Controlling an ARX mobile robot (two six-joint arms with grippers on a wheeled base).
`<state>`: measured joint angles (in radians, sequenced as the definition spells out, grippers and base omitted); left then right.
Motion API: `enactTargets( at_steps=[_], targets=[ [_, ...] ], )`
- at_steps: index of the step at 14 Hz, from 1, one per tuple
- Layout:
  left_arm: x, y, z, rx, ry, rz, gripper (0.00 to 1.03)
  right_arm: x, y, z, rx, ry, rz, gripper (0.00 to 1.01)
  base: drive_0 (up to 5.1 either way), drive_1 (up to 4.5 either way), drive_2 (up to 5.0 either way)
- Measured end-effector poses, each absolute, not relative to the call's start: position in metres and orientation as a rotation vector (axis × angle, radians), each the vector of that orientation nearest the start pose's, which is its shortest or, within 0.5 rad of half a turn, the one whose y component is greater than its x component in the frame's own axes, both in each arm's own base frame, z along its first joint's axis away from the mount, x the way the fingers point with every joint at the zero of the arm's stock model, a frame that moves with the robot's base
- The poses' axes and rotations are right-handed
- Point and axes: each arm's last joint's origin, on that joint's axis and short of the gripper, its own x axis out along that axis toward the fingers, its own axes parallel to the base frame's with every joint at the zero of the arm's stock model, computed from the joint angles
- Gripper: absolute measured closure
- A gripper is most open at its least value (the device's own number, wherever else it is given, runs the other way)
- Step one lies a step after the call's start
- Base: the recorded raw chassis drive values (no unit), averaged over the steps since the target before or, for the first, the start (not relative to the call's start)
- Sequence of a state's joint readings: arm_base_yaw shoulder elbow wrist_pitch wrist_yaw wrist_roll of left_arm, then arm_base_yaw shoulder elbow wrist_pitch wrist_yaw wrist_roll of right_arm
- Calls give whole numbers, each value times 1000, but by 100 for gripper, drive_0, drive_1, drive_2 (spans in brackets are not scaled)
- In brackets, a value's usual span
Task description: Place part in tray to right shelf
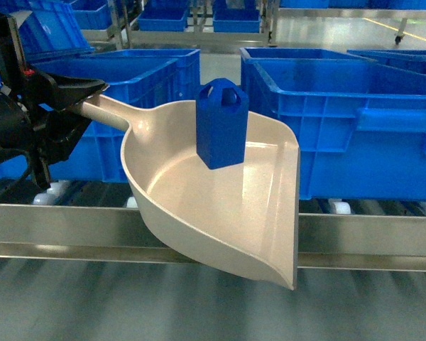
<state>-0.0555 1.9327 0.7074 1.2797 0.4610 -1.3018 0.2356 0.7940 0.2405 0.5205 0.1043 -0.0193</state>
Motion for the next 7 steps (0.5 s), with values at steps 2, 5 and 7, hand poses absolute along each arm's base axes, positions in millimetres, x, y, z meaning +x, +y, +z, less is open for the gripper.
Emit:
enactTargets(
  at_steps=[2, 5, 7],
  targets=[
    [345, -32, 145, -1260, 289, -475, 87, 167, 37, 211, -25, 31, 132, 3, 0, 0, 0],
    [345, -32, 145, -1260, 289, -475, 87, 167, 37, 211, -25, 31, 132, 3, 0, 0, 0],
    [345, -33, 144, -1269, 290, -447, 87, 167, 37, 211, -25, 31, 132, 3, 0, 0, 0]
  ],
)
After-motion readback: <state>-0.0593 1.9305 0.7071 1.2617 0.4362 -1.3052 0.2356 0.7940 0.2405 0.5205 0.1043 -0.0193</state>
